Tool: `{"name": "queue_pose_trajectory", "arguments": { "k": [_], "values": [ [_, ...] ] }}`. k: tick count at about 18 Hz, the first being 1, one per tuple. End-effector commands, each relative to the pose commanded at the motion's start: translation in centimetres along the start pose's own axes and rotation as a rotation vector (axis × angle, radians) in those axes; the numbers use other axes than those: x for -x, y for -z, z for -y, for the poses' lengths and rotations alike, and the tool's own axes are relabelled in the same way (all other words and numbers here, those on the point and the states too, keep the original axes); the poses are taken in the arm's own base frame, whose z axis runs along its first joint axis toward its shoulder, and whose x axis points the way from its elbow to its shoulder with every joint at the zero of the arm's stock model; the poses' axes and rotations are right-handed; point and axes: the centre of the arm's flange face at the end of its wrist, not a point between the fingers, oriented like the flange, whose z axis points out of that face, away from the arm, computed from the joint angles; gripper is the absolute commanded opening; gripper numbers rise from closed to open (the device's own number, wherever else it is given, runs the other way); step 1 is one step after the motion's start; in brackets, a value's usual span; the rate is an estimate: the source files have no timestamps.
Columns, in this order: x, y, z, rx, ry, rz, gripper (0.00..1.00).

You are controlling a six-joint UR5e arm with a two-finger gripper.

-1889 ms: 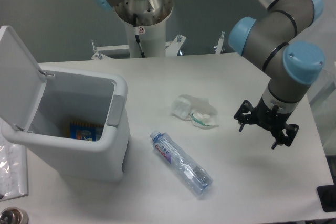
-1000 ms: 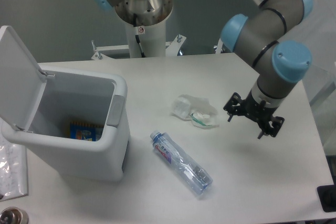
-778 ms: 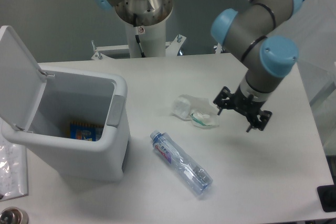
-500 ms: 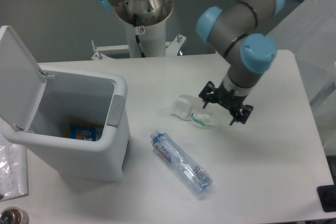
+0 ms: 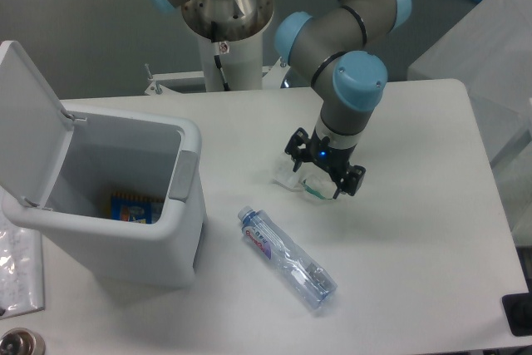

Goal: Place the trash in the trash can
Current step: 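Close the gripper on the white tissue and lift it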

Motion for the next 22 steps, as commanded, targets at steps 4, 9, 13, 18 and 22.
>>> {"name": "queue_pose_trajectory", "arguments": {
  "k": [4, 9, 13, 18, 22],
  "values": [
    [-1.1, -0.8, -0.2, 0.026, -0.074, -0.073, 1.0],
    [-2.6, -1.0, -1.6, 0.128, -0.186, -0.119, 1.0],
    [-3.4, -2.4, -2.2, 0.167, -0.187, -0.13, 1.0],
    [-3.4, -3.0, -2.0, 0.163, -0.193, -0.107, 0.62],
    [-2.9, -2.7, -1.9, 0.156, -0.185, -0.096, 0.28]
  ]
}}
